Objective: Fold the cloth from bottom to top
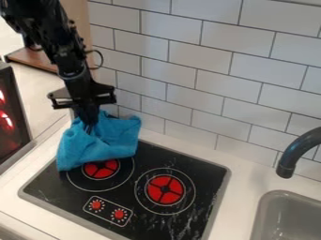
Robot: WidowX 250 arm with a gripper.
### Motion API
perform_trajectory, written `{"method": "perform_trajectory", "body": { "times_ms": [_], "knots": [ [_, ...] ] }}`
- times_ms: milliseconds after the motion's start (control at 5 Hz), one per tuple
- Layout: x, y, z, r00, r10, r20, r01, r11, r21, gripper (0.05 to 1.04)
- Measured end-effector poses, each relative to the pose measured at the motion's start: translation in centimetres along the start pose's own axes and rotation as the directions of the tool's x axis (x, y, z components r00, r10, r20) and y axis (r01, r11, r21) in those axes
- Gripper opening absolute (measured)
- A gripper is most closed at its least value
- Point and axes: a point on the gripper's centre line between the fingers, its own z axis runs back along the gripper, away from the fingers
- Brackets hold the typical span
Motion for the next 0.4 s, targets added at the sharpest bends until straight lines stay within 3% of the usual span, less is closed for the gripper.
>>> {"method": "perform_trajectory", "body": {
  "times_ms": [400],
  "knots": [
    [0.1,0.5,-3.1,0.998,0.013,-0.062,-0.012,1.0,0.018,0.067]
  ]
}}
